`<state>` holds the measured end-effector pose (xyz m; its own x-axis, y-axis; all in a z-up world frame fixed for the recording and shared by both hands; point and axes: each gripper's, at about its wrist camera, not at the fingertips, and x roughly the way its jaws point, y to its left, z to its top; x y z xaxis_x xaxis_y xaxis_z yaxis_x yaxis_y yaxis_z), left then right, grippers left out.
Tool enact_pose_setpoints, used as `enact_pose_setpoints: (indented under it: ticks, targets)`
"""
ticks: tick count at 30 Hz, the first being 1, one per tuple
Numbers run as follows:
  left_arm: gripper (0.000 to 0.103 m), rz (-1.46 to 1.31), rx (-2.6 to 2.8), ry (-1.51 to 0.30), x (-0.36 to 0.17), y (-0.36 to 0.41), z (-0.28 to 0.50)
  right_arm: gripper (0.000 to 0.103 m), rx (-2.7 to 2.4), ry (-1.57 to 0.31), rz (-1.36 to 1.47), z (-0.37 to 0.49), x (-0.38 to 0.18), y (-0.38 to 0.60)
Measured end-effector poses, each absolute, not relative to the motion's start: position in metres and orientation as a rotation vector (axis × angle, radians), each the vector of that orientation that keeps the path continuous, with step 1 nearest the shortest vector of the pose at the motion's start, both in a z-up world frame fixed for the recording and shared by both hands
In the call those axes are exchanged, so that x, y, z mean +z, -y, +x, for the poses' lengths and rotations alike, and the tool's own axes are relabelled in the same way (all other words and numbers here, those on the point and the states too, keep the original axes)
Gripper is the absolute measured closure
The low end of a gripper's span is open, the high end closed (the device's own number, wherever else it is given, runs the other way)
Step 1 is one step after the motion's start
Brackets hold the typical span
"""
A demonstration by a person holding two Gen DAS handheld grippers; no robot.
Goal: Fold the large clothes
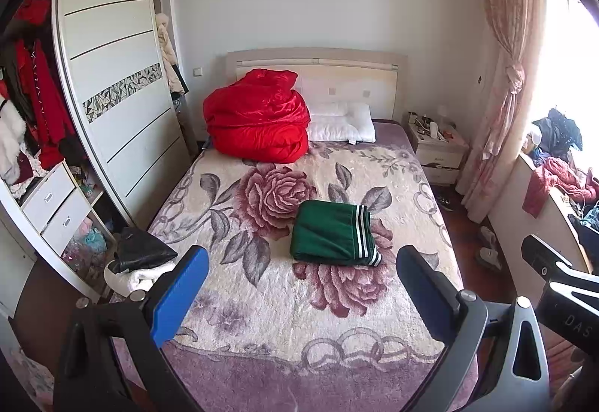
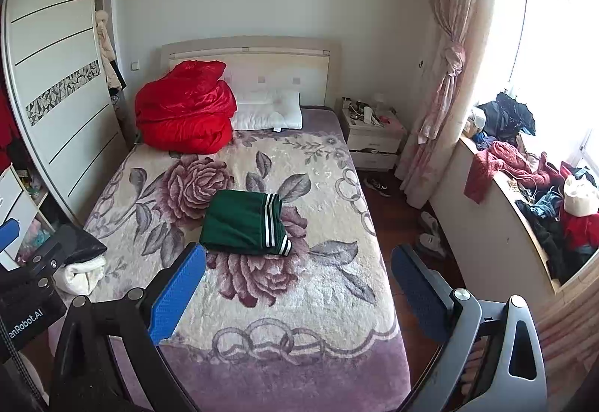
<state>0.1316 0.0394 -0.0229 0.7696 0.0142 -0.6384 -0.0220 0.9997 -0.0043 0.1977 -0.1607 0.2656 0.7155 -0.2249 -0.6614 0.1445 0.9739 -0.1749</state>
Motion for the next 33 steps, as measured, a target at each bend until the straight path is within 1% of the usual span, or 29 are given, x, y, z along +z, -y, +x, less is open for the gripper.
enact_pose_setpoints:
  ticks: [14,33]
  targets:
    - [0.001,-0.008,0.027,-0.690,-0.023,-0.042,0.128,0.003,-0.219,-0.743,-0.098,0.173,0.263,0.160]
    - [0.000,-0.006,0.032,-0.674,-0.018,-0.042,0.130,0.003,-0.219,-0.737,-0.098,0.171,0.264,0.155]
